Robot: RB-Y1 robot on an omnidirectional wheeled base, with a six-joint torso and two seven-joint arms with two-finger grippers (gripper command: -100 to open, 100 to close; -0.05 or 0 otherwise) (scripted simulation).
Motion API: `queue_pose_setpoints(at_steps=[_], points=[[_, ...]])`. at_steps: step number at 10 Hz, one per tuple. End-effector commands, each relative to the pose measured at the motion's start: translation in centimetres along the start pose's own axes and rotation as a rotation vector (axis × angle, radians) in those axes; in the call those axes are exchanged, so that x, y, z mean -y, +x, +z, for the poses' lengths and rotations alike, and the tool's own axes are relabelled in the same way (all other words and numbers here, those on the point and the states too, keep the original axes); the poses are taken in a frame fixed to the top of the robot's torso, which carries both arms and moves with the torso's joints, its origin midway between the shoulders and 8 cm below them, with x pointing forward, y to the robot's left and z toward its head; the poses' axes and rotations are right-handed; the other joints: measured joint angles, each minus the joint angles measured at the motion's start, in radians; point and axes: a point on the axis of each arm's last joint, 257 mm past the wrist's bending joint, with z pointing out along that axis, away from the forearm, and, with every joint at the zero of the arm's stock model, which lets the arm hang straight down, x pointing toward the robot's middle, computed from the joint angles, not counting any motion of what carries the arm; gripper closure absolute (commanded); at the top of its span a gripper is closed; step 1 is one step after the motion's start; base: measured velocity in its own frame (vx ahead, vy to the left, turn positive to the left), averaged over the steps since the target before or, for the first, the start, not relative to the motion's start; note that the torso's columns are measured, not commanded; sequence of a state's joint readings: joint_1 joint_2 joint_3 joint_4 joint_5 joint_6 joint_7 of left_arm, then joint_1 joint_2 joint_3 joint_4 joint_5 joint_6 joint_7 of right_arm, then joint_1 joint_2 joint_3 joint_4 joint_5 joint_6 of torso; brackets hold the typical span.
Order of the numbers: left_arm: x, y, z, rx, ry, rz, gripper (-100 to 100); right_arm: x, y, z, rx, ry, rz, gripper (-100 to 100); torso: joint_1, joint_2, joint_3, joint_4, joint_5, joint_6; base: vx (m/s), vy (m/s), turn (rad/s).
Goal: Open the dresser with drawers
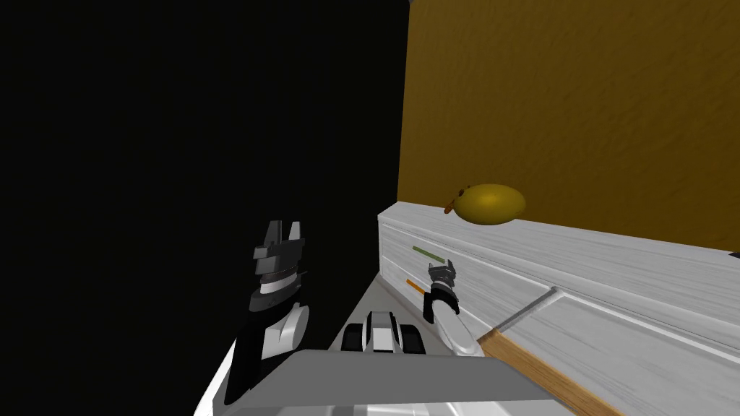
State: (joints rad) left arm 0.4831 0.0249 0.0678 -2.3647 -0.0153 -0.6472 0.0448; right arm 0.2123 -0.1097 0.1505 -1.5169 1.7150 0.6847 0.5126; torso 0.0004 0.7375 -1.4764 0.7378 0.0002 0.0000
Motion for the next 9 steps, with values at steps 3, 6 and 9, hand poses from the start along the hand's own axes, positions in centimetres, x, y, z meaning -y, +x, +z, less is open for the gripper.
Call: queue_pose_setpoints(at_steps=[3, 6, 9], points=[[0.0, 0.0, 0.0, 0.0, 0.0, 0.0, 0, -0.2, -0.3, -0.3, 0.0, 0.036, -0.07, -100, 0.0, 0.002, 0.001, 0.001, 0.0, 0.0, 0.04, 0.024, 0.005], [0.0, 0.0, 0.0, 0.0, 0.0, 0.0, 0, -0.5, 0.1, 1.7, -0.021, 0.044, -0.065, -100, -0.002, 0.005, 0.003, 0.002, -0.001, 0.0, -0.075, -0.013, 0.134], [0.0, 0.0, 0.0, 0.0, 0.0, 0.0, 0, -0.2, 0.2, 3.8, -0.041, 0.062, -0.055, -100, 0.0, -0.001, -0.001, 0.0, 0.0, 0.001, -0.073, -0.013, 0.108]])
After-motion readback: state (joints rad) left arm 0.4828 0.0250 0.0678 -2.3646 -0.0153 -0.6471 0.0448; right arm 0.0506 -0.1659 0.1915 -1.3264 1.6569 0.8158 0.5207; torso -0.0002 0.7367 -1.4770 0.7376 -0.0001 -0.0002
